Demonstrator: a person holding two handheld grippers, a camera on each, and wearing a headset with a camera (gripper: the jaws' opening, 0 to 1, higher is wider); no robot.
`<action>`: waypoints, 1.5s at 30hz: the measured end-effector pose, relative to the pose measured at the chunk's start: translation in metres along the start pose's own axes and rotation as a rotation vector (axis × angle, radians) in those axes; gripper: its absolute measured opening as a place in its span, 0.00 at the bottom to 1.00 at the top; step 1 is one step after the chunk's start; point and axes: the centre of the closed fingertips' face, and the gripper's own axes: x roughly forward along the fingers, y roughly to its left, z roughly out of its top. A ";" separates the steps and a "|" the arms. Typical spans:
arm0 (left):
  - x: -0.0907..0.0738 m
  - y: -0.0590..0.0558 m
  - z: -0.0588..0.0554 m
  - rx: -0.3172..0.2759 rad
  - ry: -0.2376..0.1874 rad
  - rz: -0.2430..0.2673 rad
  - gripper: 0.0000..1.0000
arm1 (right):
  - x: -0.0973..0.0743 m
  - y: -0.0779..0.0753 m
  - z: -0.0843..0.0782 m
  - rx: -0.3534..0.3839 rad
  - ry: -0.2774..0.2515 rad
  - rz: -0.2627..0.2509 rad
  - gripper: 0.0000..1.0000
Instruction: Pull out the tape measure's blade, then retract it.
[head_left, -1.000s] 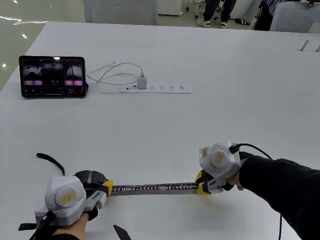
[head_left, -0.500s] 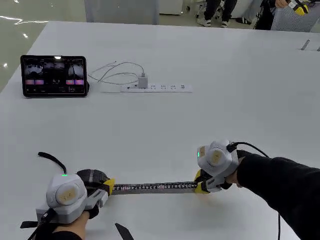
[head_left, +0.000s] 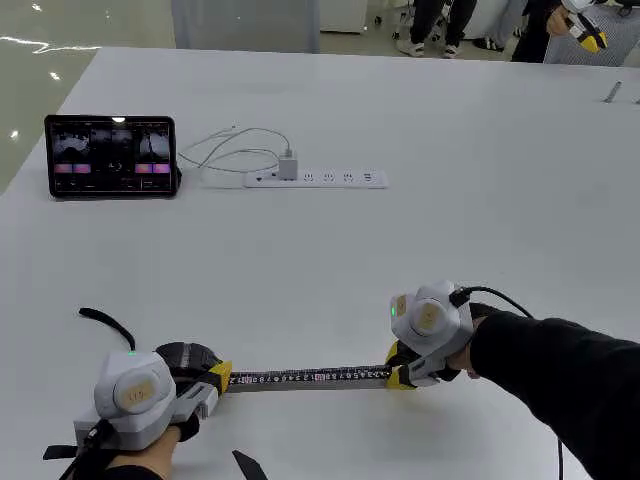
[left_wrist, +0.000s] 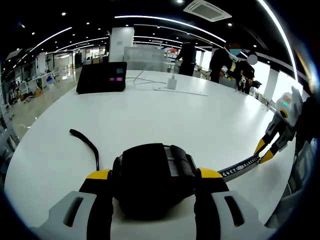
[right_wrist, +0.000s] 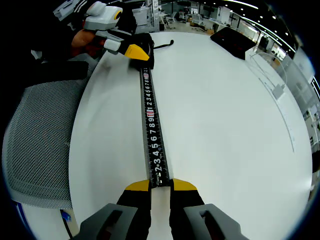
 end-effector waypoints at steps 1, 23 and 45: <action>0.000 0.000 0.000 0.000 0.000 0.000 0.61 | 0.000 0.000 0.000 -0.001 0.000 0.000 0.09; 0.000 0.001 0.000 -0.002 0.009 -0.001 0.61 | 0.003 0.001 0.008 -0.040 -0.001 0.019 0.09; 0.000 0.001 0.000 -0.005 0.012 0.000 0.61 | 0.008 0.000 0.015 -0.015 -0.002 0.017 0.09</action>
